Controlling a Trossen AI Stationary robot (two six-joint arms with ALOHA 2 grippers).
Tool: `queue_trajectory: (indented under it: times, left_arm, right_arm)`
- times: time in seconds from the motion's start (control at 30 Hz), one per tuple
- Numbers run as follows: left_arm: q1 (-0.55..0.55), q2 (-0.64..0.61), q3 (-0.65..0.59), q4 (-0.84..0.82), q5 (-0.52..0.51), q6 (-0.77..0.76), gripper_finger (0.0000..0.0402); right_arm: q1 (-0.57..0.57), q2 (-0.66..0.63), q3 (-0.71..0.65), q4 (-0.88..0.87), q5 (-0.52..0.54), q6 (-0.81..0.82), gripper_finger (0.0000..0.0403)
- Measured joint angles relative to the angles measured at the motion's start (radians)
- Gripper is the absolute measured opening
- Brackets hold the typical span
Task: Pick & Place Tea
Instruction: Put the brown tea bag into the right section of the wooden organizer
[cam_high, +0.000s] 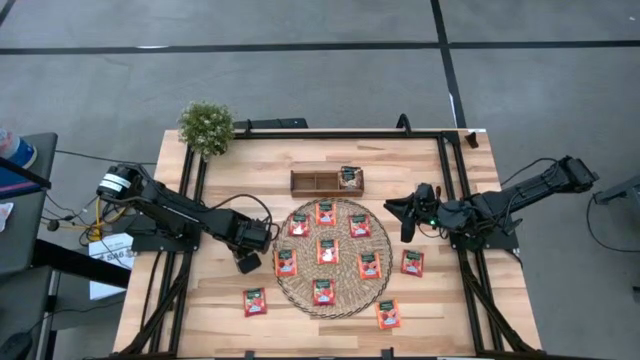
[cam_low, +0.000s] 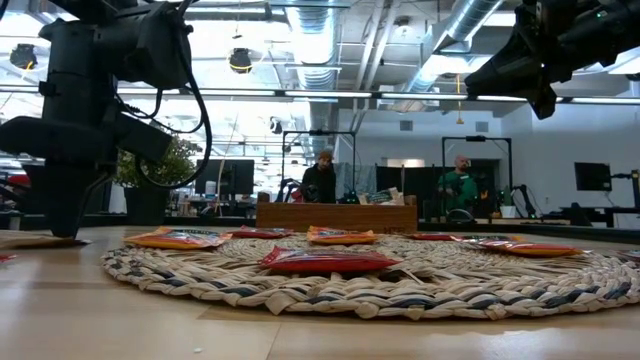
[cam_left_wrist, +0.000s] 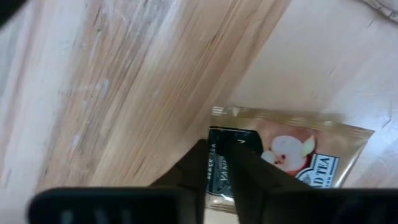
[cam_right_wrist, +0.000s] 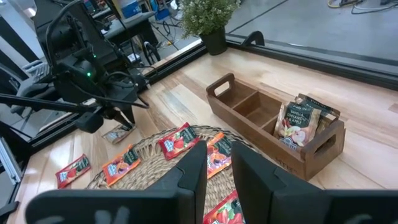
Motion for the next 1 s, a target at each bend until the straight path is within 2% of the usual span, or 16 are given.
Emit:
queue_trajectory:
  times: [0.1, 0.2, 0.47, 0.83, 1.0]
  left_arm:
    - [0.0, -0.006, -0.003, -0.001, -0.013, 0.0, 0.0009]
    - [0.0, -0.022, -0.009, 0.001, -0.02, 0.0, 0.0002]
    - [-0.001, -0.103, -0.016, 0.023, 0.004, -0.001, 0.0]
    - [-0.001, -0.178, -0.011, -0.027, -0.03, -0.019, 0.0]
    - [-0.001, -0.183, 0.056, -0.102, -0.119, 0.006, 0.0]
  right_arm:
    - [0.0, 0.0, 0.0, 0.0, 0.0, 0.0, 0.0066]
    - [0.0, 0.0, 0.0, 0.0, 0.0, 0.0, 0.0066]
    - [0.0, 0.0, 0.0, 0.0, 0.0, 0.0, 0.0066]
    - [0.0, 0.0, 0.0, 0.005, 0.0, 0.001, 0.0066]
    - [-0.001, 0.001, 0.0, 0.052, -0.001, 0.001, 0.0066]
